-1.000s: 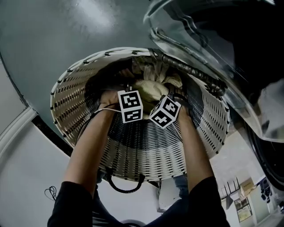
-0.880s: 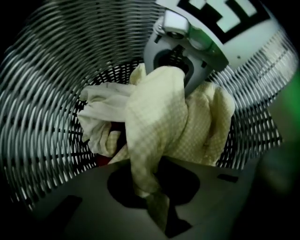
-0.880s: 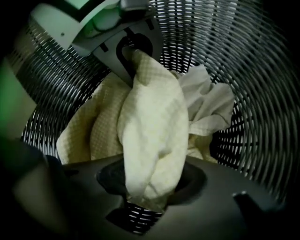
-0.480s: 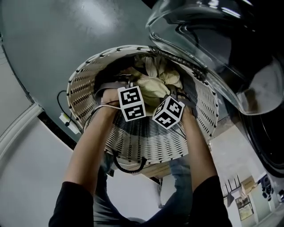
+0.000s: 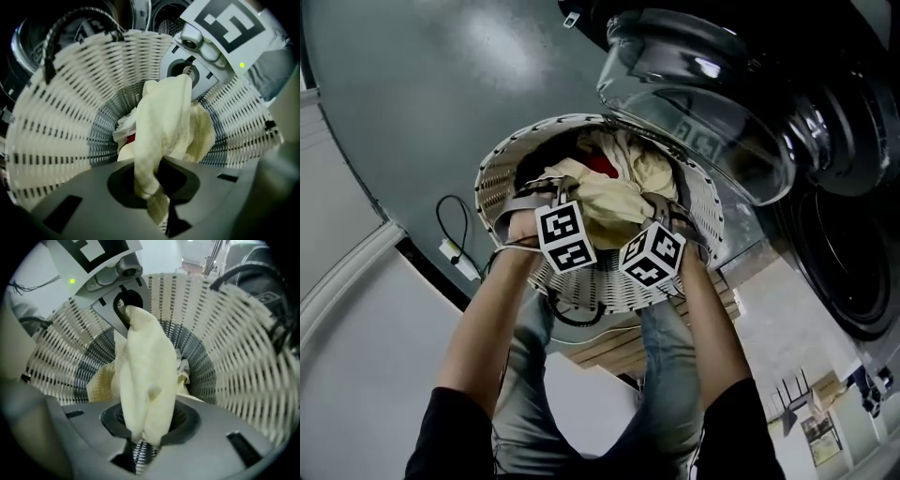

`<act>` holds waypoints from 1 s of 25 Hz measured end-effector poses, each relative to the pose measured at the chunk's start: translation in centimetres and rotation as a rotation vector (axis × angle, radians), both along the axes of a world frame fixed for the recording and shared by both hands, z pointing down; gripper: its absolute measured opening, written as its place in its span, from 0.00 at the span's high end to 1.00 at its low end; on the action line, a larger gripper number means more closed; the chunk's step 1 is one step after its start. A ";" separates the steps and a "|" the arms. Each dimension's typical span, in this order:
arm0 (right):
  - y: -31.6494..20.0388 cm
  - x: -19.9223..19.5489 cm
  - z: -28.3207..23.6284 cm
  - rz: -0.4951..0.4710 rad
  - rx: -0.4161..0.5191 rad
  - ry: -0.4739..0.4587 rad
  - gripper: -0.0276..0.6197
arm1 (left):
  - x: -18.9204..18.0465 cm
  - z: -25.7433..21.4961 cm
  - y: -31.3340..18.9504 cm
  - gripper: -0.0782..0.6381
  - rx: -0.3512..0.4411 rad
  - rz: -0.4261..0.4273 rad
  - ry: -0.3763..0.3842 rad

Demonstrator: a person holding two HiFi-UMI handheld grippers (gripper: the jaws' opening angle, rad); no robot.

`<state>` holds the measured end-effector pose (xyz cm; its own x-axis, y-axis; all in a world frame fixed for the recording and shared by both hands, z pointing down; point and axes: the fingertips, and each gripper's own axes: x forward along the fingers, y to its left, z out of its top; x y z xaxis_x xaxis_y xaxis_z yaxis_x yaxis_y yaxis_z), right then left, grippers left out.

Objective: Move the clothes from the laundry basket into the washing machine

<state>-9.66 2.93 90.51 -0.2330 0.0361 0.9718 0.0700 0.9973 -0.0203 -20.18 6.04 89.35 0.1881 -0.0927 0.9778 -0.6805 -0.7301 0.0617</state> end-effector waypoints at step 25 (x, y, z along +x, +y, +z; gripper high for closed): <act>-1.8 0.1 -24.0 0.161 0.173 -0.167 0.80 | 0.5 -22.2 -2.2 0.84 0.205 -0.236 0.157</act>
